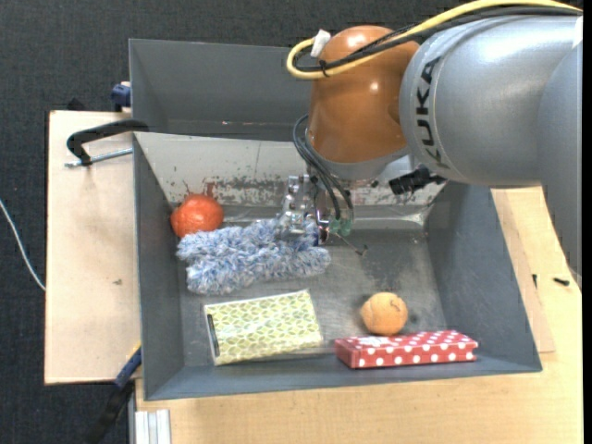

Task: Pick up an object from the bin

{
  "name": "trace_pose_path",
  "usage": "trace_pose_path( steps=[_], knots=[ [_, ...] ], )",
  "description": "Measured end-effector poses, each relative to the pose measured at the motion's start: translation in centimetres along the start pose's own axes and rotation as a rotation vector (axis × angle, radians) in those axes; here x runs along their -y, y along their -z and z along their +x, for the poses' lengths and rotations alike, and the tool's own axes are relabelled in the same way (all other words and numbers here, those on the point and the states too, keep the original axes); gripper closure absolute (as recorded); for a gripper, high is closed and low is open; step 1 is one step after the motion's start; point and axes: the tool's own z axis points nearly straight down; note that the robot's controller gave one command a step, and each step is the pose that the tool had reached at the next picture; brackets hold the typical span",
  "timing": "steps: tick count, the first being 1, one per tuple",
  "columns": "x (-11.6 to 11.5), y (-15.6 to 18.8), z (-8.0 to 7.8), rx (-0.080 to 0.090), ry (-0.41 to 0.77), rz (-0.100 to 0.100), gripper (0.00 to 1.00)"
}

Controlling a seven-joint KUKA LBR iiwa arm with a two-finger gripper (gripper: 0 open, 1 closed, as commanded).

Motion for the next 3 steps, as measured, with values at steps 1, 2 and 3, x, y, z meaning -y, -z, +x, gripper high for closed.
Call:
trace_pose_path(
  steps=[1,2,3],
  knots=[
    [0.4,-1.9,-0.7,0.013,0.000,-0.004,1.00],
    [1.0,-2.5,0.2,-0.016,0.040,0.004,1.00],
    [1.6,-1.8,-0.9,0.018,0.191,-0.002,1.00]
  ],
)
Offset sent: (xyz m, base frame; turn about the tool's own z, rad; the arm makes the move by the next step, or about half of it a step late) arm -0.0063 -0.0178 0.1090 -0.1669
